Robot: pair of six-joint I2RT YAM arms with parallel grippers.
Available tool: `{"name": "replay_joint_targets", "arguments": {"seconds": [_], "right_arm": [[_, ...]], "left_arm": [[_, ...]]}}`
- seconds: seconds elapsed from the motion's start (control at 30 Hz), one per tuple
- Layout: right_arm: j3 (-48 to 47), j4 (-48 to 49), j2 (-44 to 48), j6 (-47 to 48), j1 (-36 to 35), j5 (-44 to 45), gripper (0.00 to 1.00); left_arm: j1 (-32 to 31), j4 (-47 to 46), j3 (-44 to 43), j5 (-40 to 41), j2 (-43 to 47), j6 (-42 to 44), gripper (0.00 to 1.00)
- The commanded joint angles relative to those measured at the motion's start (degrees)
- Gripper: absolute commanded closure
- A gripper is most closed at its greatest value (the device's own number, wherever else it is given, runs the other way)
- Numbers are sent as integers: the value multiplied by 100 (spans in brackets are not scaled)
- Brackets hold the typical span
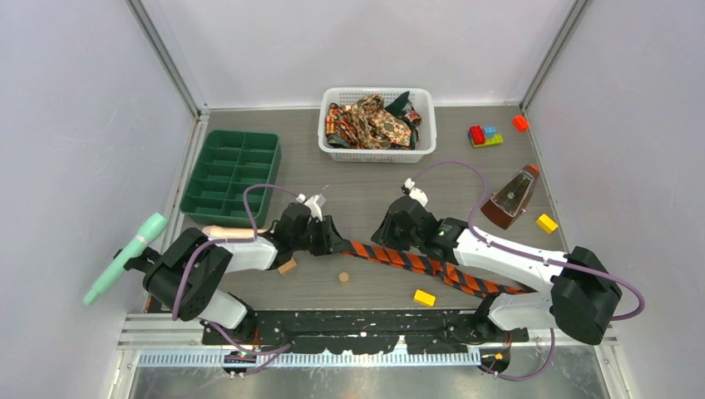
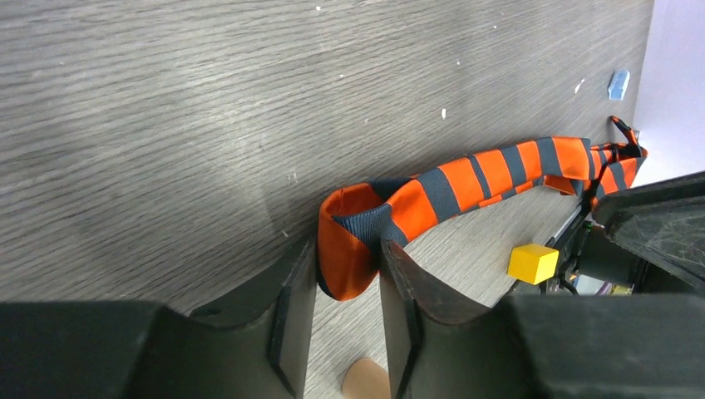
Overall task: Roll the ties
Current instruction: Roll the tie at the center of the board.
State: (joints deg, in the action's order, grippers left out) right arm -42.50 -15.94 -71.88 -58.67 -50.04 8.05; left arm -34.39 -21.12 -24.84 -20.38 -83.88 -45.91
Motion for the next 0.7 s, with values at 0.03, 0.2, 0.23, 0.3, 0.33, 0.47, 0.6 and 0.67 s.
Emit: {"name": "replay_joint_targets", "arguments": {"seconds": [0.03,0.2,0.23,0.3,0.33,0.47,0.6,0.67], "right_arm": [[28,9,111,-40,-19,158,73],[27,155,-110,-16,-65,94,73],[29,235,-148,-1,-75,79,73],[12,368,-276,33,-116,66,73],[-2,414,-360,45,-143,66,73],[-100,613,-647,78,-211,36,74],[-203,688,-932,50,-245,-1,77],[-240,726,-1052,4,-251,-7,80]], "left_arm": [[-27,214,-109,179,139,165,74],[-72,473,-297,250,170,275,91],[-92,536,-343,284,190,310,94],[-135,701,-455,379,227,392,97],[-144,802,-505,426,248,437,98],[-226,1324,-763,681,330,680,100],[-290,1701,-945,890,456,870,100],[-307,1826,-1001,965,515,933,100]]}}
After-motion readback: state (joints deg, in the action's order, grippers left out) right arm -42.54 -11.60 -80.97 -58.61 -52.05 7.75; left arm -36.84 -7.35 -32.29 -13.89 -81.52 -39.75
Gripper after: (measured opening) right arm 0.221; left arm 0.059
